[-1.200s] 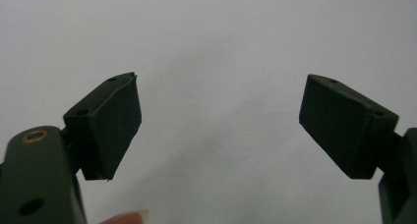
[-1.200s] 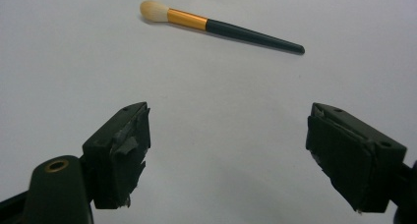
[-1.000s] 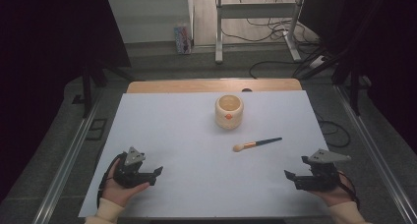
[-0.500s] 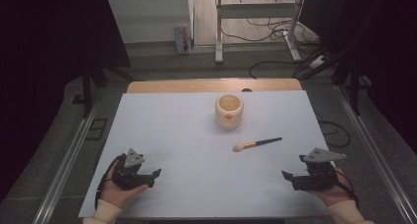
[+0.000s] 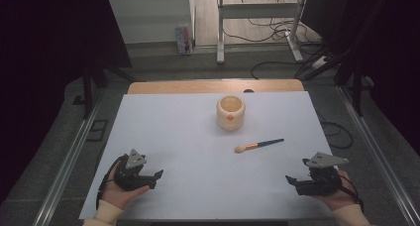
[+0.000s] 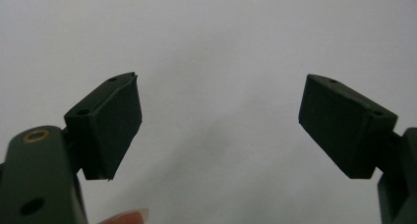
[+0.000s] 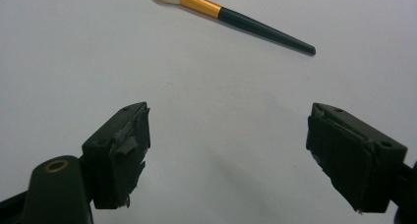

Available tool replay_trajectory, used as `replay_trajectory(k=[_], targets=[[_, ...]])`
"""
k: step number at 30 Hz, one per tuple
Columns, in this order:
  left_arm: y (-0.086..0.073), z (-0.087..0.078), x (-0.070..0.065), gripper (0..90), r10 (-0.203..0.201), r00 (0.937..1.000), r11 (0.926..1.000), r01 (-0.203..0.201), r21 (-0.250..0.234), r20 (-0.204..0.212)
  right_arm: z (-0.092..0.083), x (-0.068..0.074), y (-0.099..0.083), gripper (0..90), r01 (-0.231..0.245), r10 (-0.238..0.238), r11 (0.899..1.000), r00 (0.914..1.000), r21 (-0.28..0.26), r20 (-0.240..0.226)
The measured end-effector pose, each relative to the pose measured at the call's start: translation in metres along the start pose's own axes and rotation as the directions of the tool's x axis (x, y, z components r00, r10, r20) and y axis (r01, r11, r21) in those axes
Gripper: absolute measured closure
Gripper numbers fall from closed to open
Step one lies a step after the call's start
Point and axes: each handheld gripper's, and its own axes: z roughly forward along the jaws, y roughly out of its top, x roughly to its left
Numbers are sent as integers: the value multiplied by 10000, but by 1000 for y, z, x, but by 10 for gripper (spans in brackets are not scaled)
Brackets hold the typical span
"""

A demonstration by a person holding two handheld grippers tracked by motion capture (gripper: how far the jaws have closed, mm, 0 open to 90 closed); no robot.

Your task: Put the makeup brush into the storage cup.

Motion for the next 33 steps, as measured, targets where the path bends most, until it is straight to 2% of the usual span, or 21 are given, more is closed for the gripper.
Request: replay_trajectory(k=[7, 8, 13, 18, 21, 23, 27, 28, 32, 33], targets=[[-1, 2, 4, 167, -63, 9999, 10000, 63, 34, 106, 4, -1, 4, 172, 193, -193, 9998, 9998, 67, 24], [-2, 0, 4, 167, 58, 9999, 10000, -59, 67, 151, 4, -1, 4, 172, 234, -235, 9997, 9997, 80, 25], [-3, -1, 2, 168, 139, 9996, 9999, -140, 52, 237, 4, 2, 6, 175, 550, -551, 9983, 9985, 175, 40], [-4, -2, 1, 167, 216, 9991, 9998, -217, 38, 378, 8, 1, 8, 175, 867, -865, 9955, 9962, 383, -58], [-4, -2, 1, 167, 261, 9986, 9996, -265, 87, 465, 12, -2, 10, 175, 994, -979, 9940, 9946, 464, -333], [-5, -3, 1, 167, 369, 9977, 9993, -373, 65, 574, 12, -3, 11, 176, 1050, -1036, 9932, 9942, 496, -301], [-7, -4, 3, 167, 268, 9979, 9996, -273, 63, 592, 10, -5, 20, 186, 1188, -1176, 9922, 9925, 385, -317], [-8, -3, 3, 167, 275, 9982, 9995, -281, 107, 534, 9, -5, 26, 190, 1516, -1513, 9866, 9884, 609, -102], [-9, -5, 2, 167, 277, 9985, 9996, -281, 88, 471, 11, -5, 32, 194, 1853, -1853, 9794, 9827, 796, -81], [-9, -6, 1, 167, 276, 9986, 9996, -279, 51, 447, 14, -5, 36, 194, 2099, -2100, 9728, 9776, 981, -93]])
